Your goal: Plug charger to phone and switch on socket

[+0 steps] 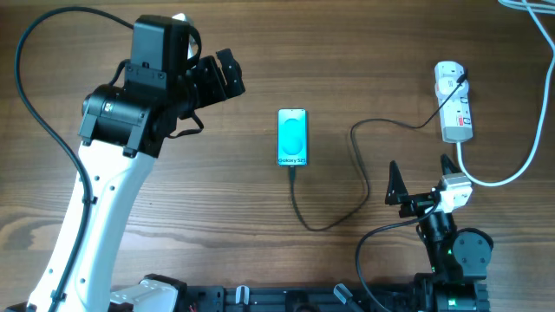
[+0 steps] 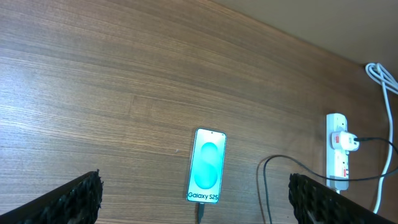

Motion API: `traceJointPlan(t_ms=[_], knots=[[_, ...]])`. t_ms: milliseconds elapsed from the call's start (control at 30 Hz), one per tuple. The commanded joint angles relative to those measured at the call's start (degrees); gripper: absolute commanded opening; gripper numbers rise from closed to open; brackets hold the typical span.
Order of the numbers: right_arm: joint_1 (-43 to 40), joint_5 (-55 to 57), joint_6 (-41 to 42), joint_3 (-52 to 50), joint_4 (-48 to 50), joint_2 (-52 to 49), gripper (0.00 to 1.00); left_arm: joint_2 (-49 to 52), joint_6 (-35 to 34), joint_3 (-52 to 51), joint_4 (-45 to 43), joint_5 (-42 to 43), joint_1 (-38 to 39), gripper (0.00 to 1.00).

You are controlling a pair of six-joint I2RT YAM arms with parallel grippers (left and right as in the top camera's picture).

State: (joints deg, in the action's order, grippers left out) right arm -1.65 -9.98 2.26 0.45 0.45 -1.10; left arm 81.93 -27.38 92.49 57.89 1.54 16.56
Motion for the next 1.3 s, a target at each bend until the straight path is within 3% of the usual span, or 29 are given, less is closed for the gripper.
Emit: traceJointPlan(t_ms=[0, 1267], knots=[[0.20, 1.20, -0.61, -0.15, 0.13, 0.90, 1.00, -0.59, -0.72, -0.24, -0.11, -0.57, 0.04, 1.00], [0.20, 1.20, -0.59, -0.15, 0.13, 0.90, 1.00, -2.05, -0.72, -0.24, -0.11, -0.57, 0.04, 1.00]])
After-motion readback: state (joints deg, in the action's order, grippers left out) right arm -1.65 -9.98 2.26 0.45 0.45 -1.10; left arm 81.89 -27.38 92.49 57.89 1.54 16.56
